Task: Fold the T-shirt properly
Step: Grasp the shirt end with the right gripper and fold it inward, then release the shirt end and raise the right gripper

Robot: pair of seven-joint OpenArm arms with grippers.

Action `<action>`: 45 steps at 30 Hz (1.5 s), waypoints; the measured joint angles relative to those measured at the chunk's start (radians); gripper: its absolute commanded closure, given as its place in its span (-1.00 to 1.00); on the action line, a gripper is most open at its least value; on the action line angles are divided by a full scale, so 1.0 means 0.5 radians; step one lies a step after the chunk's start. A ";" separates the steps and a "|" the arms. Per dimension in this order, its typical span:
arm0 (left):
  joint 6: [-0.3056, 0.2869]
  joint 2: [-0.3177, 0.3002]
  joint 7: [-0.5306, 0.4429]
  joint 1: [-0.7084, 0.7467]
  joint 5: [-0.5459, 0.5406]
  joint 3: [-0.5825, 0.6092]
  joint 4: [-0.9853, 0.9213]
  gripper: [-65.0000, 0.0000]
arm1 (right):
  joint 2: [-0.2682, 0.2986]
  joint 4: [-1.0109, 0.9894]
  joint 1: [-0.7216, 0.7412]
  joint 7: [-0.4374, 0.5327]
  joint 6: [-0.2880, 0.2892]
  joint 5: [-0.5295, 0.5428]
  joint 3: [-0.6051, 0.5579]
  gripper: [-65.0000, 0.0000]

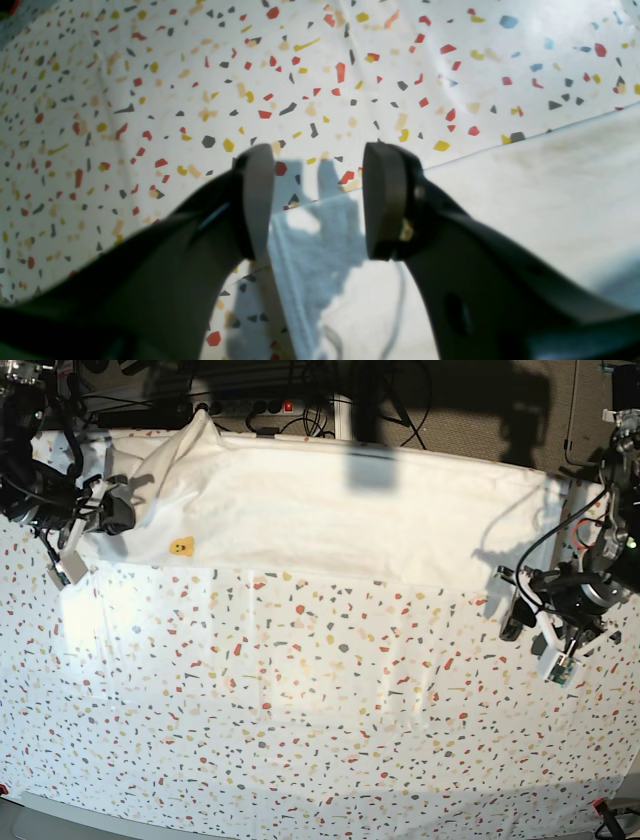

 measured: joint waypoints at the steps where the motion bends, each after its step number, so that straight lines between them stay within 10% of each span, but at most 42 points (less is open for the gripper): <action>1: -0.001 0.000 0.001 0.000 0.000 0.000 0.000 0.13 | -0.002 0.001 0.011 0.002 -0.008 -0.045 0.000 1.00; 12: -0.001 0.000 0.001 0.000 0.000 0.000 0.000 0.13 | 0.002 0.000 0.018 0.085 -0.214 -0.427 0.000 1.00; 31: -0.001 0.000 0.001 0.000 0.000 0.000 0.000 0.13 | 0.001 0.000 0.018 0.401 -0.130 -0.671 0.000 1.00; 37: -0.001 0.000 0.028 0.000 0.000 0.000 0.000 0.13 | 0.001 0.000 0.018 0.413 -0.130 -0.673 0.000 -0.03; 45: 0.008 0.000 0.055 0.123 0.000 0.000 0.000 0.14 | 0.002 -0.002 0.031 0.668 -0.130 -0.518 0.001 -0.05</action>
